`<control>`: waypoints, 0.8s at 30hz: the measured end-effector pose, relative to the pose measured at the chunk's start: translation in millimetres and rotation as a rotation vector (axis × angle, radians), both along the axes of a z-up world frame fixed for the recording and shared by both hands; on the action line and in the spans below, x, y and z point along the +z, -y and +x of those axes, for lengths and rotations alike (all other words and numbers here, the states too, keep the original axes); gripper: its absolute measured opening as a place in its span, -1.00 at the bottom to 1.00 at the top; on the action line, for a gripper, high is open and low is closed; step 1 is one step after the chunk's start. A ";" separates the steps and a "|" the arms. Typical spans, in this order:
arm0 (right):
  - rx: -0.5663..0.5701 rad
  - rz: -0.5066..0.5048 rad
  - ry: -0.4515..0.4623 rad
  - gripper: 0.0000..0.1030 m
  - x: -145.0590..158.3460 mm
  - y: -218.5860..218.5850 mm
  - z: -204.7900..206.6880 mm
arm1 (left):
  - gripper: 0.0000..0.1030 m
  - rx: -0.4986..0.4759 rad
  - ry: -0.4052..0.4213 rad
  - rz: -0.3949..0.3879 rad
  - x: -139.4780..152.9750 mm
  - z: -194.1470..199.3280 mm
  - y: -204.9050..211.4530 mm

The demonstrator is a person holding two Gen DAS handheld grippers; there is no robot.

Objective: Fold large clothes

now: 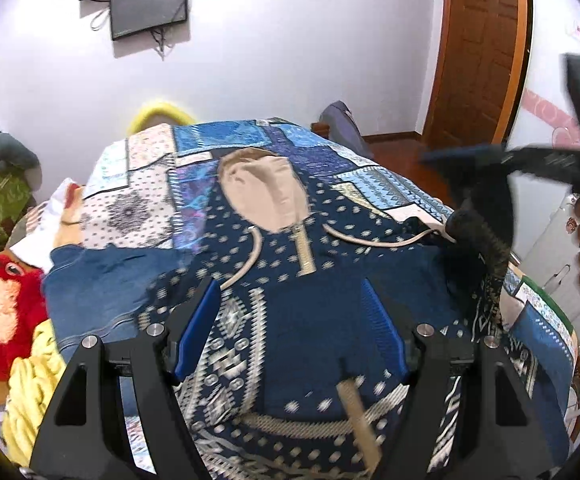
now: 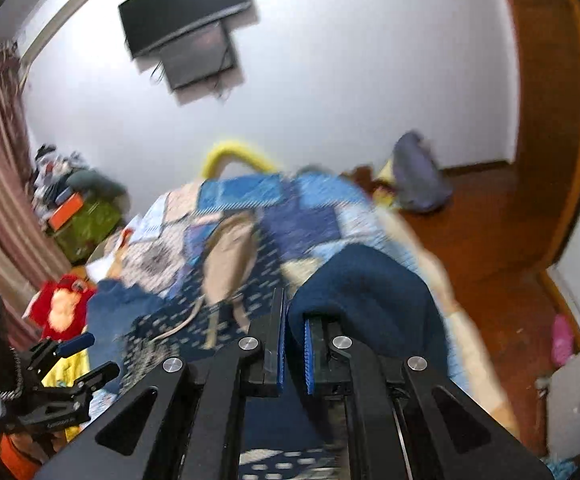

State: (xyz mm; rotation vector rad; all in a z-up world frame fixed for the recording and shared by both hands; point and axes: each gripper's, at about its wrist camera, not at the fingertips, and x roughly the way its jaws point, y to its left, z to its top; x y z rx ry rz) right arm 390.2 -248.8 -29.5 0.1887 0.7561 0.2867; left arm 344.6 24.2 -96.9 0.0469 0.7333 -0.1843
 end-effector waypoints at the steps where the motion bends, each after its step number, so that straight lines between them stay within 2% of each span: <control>1: 0.013 0.006 -0.023 -0.91 -7.2 -12.5 2.6 | 0.39 0.009 0.002 -0.001 1.4 -6.1 -7.6; 4: 0.072 0.015 -0.122 -0.91 -43.2 -58.2 10.4 | 0.39 0.036 -0.003 -0.010 1.4 -19.3 -31.2; 9: 0.136 -0.093 -0.266 -0.90 -111.5 -120.9 8.4 | 0.39 0.085 -0.039 -0.013 -11.6 -34.0 -60.3; 14: 0.144 -0.116 -0.431 -0.90 -158.9 -127.4 -4.5 | 0.39 0.114 -0.092 -0.030 -30.4 -41.4 -77.1; 17: 0.152 -0.099 -0.478 -0.90 -168.2 -123.5 -14.1 | 0.39 0.114 -0.118 -0.041 -37.0 -43.9 -78.1; 21: 0.194 -0.107 -0.510 -0.90 -163.1 -113.7 -32.4 | 0.39 0.098 -0.136 -0.043 -40.8 -45.3 -68.1; 24: 0.235 -0.128 -0.492 -0.90 -152.2 -106.5 -45.7 | 0.39 0.070 -0.141 -0.040 -39.1 -43.8 -54.8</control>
